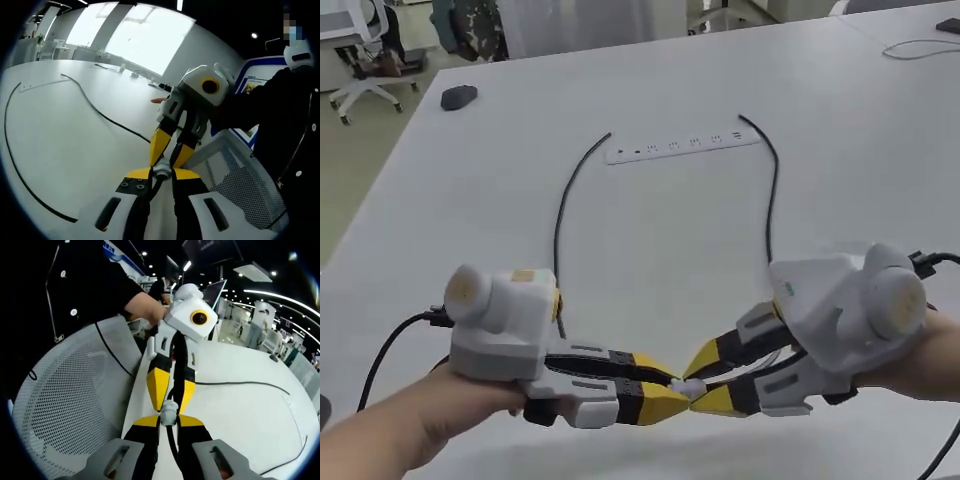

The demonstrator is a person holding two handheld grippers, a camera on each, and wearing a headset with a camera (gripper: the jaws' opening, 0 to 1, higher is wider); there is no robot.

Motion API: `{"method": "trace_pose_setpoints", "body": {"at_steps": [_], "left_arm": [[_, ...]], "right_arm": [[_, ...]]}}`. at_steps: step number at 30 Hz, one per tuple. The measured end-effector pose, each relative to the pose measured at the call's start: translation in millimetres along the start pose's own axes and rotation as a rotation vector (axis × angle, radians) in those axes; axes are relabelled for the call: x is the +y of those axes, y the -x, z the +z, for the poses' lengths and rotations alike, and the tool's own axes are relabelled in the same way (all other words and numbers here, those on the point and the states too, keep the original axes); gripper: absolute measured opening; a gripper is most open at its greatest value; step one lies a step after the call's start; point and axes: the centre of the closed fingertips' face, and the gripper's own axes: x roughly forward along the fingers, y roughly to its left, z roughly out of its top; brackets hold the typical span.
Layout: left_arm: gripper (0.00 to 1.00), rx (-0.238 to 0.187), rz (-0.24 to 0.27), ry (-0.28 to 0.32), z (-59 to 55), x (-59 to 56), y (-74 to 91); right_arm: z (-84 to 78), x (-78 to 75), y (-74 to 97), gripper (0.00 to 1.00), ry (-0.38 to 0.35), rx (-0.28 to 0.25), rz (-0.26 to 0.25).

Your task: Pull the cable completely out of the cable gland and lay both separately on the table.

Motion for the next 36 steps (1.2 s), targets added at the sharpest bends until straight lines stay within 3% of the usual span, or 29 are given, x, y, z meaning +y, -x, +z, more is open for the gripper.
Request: {"method": "trace_pose_setpoints", "body": {"at_steps": [7, 11, 19, 21, 25, 28, 32, 33, 36], "left_arm": [[0.16, 0.005, -0.019, -0.034, -0.1, -1.6, 0.8], [0.15, 0.03, -0.006, -0.011, 0.4, -0.3, 0.0], [0.15, 0.025, -0.002, 0.023, 2.5, 1.5, 1.1], [0.15, 0.027, -0.005, -0.007, 2.6, 0.4, -0.2], [0.15, 0.01, -0.009, -0.088, 6.9, -1.3, 0.1], [0.15, 0.025, -0.005, -0.2, 10.1, -2.6, 1.6], [0.15, 0.035, -0.002, -0.267, 11.6, -6.2, 0.5], [0.15, 0.044, 0.0, -0.308, 10.7, -6.7, 0.7], [0.15, 0.049, -0.001, -0.336, 11.0, -7.5, 0.8]], "right_arm": [[1.5, 1.2, 0.3, 0.07, -0.003, -0.016, 0.013], [1.2, 0.7, -0.1, 0.07, 0.008, -0.015, 0.009], [2.2, -2.3, 0.9, 0.07, 0.03, -0.017, -0.012], [1.7, -2.1, 1.3, 0.07, 0.013, -0.013, -0.01], [4.1, -4.2, 5.6, 0.09, -0.127, -0.032, 0.018], [7.8, -5.8, 8.0, 0.09, -0.224, -0.063, 0.039], [6.3, -5.8, 9.3, 0.09, -0.275, -0.063, 0.073], [6.6, -5.4, 9.8, 0.09, -0.295, -0.065, 0.084], [7.5, -5.3, 11.3, 0.08, -0.334, -0.075, 0.104]]}}
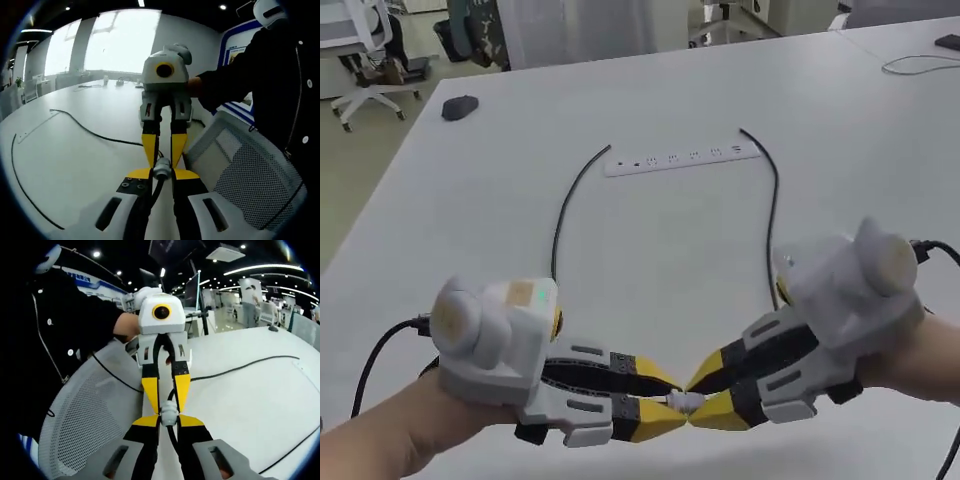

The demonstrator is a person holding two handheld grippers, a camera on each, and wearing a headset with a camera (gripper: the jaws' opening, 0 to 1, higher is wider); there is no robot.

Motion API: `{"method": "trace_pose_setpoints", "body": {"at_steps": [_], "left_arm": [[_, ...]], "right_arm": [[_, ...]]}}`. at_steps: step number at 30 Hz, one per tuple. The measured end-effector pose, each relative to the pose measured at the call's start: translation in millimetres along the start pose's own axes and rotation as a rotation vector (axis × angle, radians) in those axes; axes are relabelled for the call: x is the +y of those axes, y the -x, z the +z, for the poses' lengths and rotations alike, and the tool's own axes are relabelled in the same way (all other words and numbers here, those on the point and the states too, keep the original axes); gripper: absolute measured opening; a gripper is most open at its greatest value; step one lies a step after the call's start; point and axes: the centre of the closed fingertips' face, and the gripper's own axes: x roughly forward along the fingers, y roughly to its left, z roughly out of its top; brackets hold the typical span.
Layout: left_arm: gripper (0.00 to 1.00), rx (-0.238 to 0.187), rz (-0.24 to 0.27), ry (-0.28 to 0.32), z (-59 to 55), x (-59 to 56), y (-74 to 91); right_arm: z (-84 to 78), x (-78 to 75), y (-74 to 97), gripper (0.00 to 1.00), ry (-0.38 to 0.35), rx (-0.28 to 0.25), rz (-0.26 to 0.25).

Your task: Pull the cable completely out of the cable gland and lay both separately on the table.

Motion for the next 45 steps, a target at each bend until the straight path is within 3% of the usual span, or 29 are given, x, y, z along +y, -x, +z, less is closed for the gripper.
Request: {"method": "trace_pose_setpoints", "body": {"at_steps": [5, 10, 12, 16, 19, 23, 27, 31, 34, 36, 37, 38, 40, 43, 45], "left_arm": [[0.15, -0.007, -0.002, -0.021, 3.6, -1.0, -0.4], [0.15, -0.009, -0.007, 0.0, 4.6, -2.1, -0.6], [0.15, -0.004, 0.004, 0.056, 3.2, 0.7, -1.0], [0.14, 0.0, 0.002, 0.042, 2.3, 1.3, -2.0], [0.15, -0.006, 0.007, 0.082, 2.3, 4.1, -2.3], [0.15, -0.03, 0.017, 0.187, 3.4, 9.1, -0.6], [0.15, -0.044, 0.019, 0.243, 3.7, 13.5, 1.5], [0.15, -0.057, 0.021, 0.31, 4.1, 14.8, 2.9], [0.15, -0.065, 0.027, 0.323, 3.2, 14.7, 2.8], [0.15, -0.067, 0.029, 0.335, 1.7, 15.9, 2.4], [0.15, -0.064, 0.029, 0.338, 1.2, 16.0, 2.3], [0.15, -0.065, 0.03, 0.33, 1.5, 15.6, 2.1], [0.15, -0.096, 0.039, 0.248, 7.8, 17.1, 2.7], [0.15, -0.116, 0.015, 0.149, 15.9, 10.1, 6.7], [0.15, -0.123, 0.023, 0.12, 19.6, 10.2, 8.5]], "right_arm": [[1.1, 1.1, 2.6, 0.08, -0.04, -0.006, 0.021], [1.3, 4.8, 3.4, 0.07, 0.014, -0.003, 0.011], [0.8, 2.6, 3.0, 0.07, 0.076, 0.01, -0.016], [-0.4, 4.0, 1.8, 0.07, 0.103, 0.022, -0.029], [0.2, 1.6, 2.9, 0.07, 0.185, 0.029, -0.065], [2.7, -0.6, 3.1, 0.07, 0.324, 0.038, -0.127], [5.6, -3.9, 2.6, 0.07, 0.402, 0.039, -0.174], [5.9, -4.5, 2.2, 0.07, 0.414, 0.025, -0.184], [6.3, -4.5, 1.5, 0.07, 0.504, 0.04, -0.192], [4.9, -4.9, -0.1, 0.07, 0.513, 0.049, -0.199], [4.8, -5.5, -0.1, 0.07, 0.501, 0.051, -0.196], [4.2, -5.3, 0.7, 0.08, 0.441, 0.05, -0.19], [8.3, -8.2, 4.6, 0.08, 0.367, 0.028, -0.199], [13.6, -1.8, 12.3, 0.13, 0.151, -0.035, -0.12], [16.6, -1.0, 15.3, 0.19, 0.027, -0.072, -0.079]]}}
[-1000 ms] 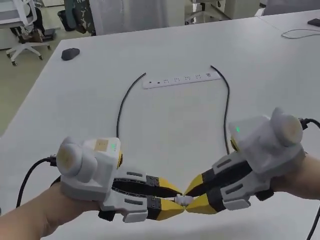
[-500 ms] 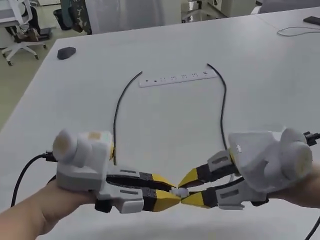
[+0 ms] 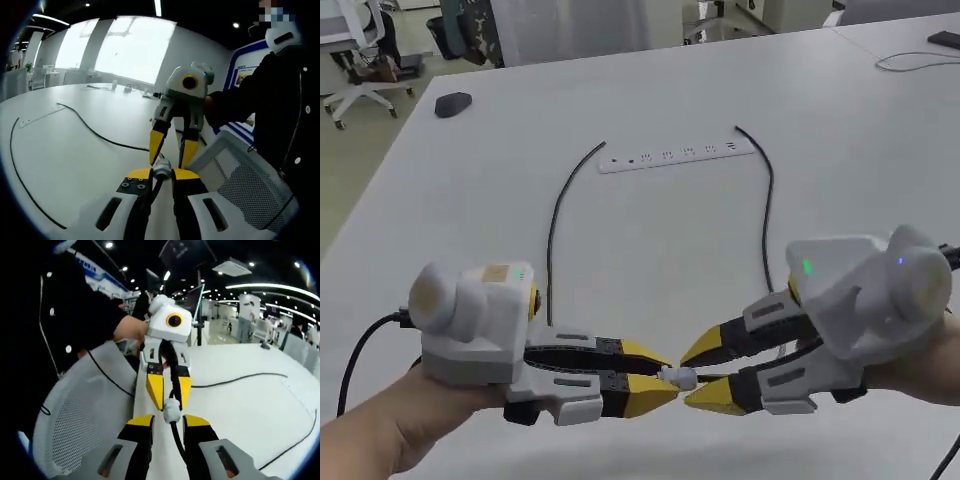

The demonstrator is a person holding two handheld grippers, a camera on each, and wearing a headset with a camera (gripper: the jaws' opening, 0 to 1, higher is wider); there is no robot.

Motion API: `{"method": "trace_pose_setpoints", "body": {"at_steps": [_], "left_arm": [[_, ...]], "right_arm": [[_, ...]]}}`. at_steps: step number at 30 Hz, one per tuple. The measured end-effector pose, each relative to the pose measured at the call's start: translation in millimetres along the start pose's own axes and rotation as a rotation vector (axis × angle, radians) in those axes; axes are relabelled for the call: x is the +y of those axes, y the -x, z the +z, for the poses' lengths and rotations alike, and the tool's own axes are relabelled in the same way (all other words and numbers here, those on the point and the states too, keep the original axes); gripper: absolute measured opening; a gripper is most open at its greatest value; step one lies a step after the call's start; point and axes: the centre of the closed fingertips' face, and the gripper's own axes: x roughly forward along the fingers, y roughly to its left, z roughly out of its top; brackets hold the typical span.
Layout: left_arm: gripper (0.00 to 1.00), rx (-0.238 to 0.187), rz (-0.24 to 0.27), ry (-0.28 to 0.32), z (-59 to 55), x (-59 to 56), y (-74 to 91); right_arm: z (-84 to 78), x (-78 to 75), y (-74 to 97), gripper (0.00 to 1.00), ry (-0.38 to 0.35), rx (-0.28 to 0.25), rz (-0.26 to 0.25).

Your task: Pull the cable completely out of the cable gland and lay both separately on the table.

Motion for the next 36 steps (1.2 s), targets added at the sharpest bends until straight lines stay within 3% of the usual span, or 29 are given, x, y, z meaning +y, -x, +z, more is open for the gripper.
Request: {"method": "trace_pose_setpoints", "body": {"at_steps": [2, 3, 8, 11, 15, 19, 23, 28, 30, 36], "left_arm": [[0.15, -0.001, -0.001, -0.022, 2.7, -2.0, 0.0], [0.15, -0.005, -0.002, -0.043, 4.3, -2.8, 0.2], [0.15, 0.007, -0.005, -0.091, 4.8, -5.8, 1.1], [0.15, -0.025, 0.0, -0.11, 10.9, -4.2, 2.9], [0.15, -0.015, -0.001, -0.113, 9.5, -3.5, 3.3], [0.15, -0.011, -0.002, -0.107, 8.2, -3.9, 3.6], [0.15, -0.014, 0.003, -0.084, 8.0, -1.5, 3.0], [0.15, -0.018, 0.007, -0.015, 7.9, 1.2, 1.9], [0.15, -0.027, 0.007, 0.008, 8.5, 5.8, 2.8], [0.15, -0.017, 0.011, -0.015, 6.1, 6.1, 2.1]], "right_arm": [[-0.1, 0.4, 1.4, 0.16, -0.078, -0.007, 0.025], [3.0, -6.4, 2.2, 0.15, -0.07, -0.033, -0.001], [7.2, -3.7, 2.5, 0.14, -0.201, -0.061, 0.066], [6.0, -5.5, -0.1, 0.1, -0.213, -0.05, 0.074], [6.9, -3.0, -1.4, 0.08, -0.207, -0.049, 0.08], [6.5, -0.8, -2.5, 0.07, -0.161, -0.042, 0.073], [6.6, -0.9, -3.0, 0.07, -0.055, -0.037, 0.038], [5.6, -3.9, -2.2, 0.07, 0.09, -0.022, -0.018], [6.1, -5.1, -2.3, 0.07, 0.168, -0.006, -0.064], [3.1, -7.7, -2.7, 0.08, 0.178, 0.011, -0.076]]}}
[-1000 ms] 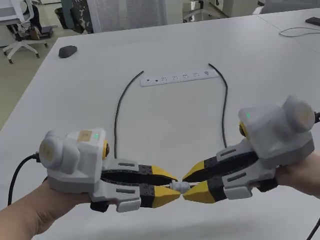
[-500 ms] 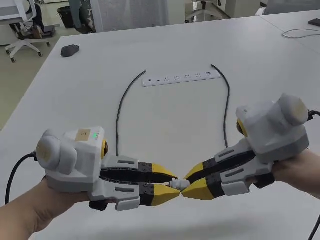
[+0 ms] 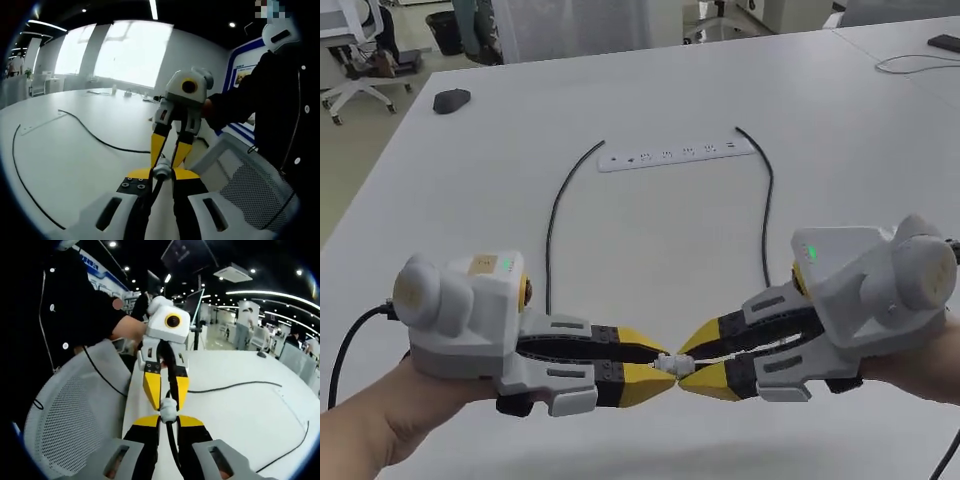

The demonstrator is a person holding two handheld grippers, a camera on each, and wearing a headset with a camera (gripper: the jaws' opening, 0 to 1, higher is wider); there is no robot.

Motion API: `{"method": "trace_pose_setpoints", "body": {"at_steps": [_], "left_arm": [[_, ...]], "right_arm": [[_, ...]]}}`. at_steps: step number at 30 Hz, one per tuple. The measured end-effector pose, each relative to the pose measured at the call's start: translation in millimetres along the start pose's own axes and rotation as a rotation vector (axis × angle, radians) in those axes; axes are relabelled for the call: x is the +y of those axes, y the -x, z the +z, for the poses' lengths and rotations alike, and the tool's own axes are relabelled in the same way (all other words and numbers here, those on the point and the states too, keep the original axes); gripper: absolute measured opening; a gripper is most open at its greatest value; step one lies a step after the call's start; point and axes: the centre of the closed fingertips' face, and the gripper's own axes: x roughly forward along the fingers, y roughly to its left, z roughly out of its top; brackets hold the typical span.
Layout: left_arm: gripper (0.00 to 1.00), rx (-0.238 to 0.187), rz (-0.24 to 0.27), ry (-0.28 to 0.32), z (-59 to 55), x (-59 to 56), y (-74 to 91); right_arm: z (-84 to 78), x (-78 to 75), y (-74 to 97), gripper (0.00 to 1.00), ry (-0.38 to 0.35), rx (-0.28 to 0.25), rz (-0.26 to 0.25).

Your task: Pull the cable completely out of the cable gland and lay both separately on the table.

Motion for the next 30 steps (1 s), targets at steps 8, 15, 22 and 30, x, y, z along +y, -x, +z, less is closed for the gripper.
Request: {"method": "trace_pose_setpoints", "body": {"at_steps": [8, 15, 22, 30], "left_arm": [[0.15, 0.011, 0.01, -0.033, -1.5, 1.3, 4.2], [0.15, 0.039, 0.025, -0.064, -6.2, -0.9, 5.4], [0.15, 0.023, 0.072, -0.086, -5.6, 1.6, 17.9], [0.15, 0.042, 0.085, -0.08, -8.8, -0.6, 28.2]], "right_arm": [[-10.2, -3.9, 6.0, 0.01, -0.066, 0.034, 0.005], [-20.5, -2.3, 6.0, 0.0, -0.054, 0.091, -0.014], [-40.5, -13.3, 26.5, 0.0, -0.113, 0.128, -0.118], [-92.2, -36.6, 71.0, 0.0, -0.255, 0.208, -0.286]]}}
